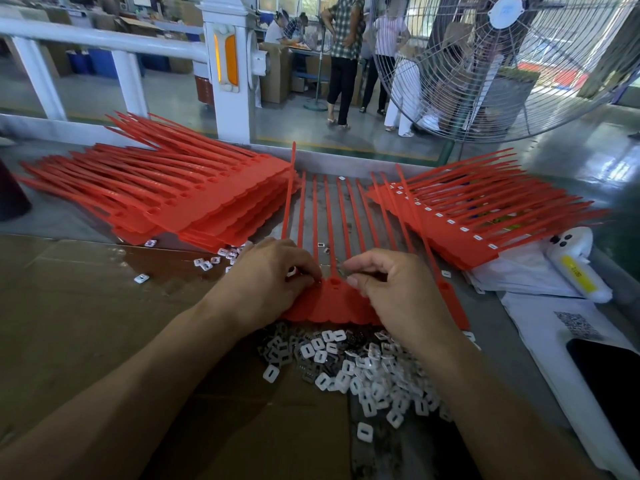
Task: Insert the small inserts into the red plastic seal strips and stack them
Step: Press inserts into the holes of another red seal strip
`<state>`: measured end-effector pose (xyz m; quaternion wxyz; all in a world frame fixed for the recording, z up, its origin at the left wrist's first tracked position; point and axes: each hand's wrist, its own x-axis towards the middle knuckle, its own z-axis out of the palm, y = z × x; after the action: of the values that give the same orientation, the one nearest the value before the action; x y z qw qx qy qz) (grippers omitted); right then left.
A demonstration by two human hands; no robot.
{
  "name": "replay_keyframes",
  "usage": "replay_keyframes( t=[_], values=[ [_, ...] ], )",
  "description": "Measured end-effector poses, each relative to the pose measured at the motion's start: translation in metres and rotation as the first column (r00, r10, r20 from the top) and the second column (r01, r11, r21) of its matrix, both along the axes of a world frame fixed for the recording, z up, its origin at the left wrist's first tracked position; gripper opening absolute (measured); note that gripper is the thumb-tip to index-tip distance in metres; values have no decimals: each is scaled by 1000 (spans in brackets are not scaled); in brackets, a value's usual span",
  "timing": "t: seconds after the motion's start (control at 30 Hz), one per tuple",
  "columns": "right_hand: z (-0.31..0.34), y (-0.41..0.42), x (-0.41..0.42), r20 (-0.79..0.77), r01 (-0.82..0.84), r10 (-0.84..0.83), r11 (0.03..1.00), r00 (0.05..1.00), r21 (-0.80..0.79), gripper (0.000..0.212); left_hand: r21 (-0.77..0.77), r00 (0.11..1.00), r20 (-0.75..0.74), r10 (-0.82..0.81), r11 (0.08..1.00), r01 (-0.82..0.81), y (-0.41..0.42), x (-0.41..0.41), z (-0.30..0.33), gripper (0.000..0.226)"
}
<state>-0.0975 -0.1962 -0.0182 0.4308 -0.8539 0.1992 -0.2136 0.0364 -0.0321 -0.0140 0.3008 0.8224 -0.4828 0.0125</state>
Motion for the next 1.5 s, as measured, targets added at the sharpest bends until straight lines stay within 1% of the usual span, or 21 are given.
replay_keyframes(
  t=[0.17, 0.33, 0.67, 0.83, 0.9, 0.97, 1.07, 1.17, 1.23, 1.37, 1.43, 1.5],
  values=[
    [-3, 0, 6, -31, -21, 20, 998, 999, -56, 16, 46, 999, 31, -41, 998, 39, 1, 1, 2, 18],
    [-4, 4, 13, -60, -51, 45, 992, 997, -116, 15, 7, 999, 42, -10, 1000, 10, 2, 1, 2, 15],
    [-2, 2, 14, -145, -68, 51, 991, 988, -115, 19, 35, 1000, 25, 2, 999, -3, 4, 2, 1, 15],
    [0, -1, 7, -107, -47, 38, 995, 994, -90, 19, 29, 1000, 27, 0, 1000, -1, 4, 4, 0, 14],
    [2, 0, 5, -95, -50, 39, 992, 995, -118, 16, 24, 1000, 20, -7, 1000, 6, 3, 6, -1, 14],
    [5, 3, 4, -79, -91, 79, 980, 994, -174, 14, 14, 1000, 12, -17, 1000, 17, 3, 7, -2, 14],
    [9, 14, 2, -115, -253, 233, 941, 966, -223, 14, -12, 1000, -3, -21, 1000, 21, 2, 7, -4, 15],
    [10, 28, 2, -179, -421, 384, 867, 906, -268, 16, -40, 1000, -29, -1, 999, 0, 2, 9, -5, 18],
    [10, 36, 4, -204, -498, 455, 812, 867, -304, 19, -63, 999, -50, 16, 998, -19, 1, 10, -6, 18],
    [8, 47, 6, -265, -564, 498, 731, 826, -384, 26, -123, 995, -78, 55, 990, -65, 0, 10, -5, 18],
    [7, 51, 6, -267, -562, 495, 720, 827, -407, 22, -130, 995, -77, 60, 989, -69, 0, 9, -4, 18],
    [6, 52, 6, -253, -551, 489, 731, 835, -403, 17, -130, 995, -82, 61, 989, -71, 0, 8, -4, 17]
  ],
)
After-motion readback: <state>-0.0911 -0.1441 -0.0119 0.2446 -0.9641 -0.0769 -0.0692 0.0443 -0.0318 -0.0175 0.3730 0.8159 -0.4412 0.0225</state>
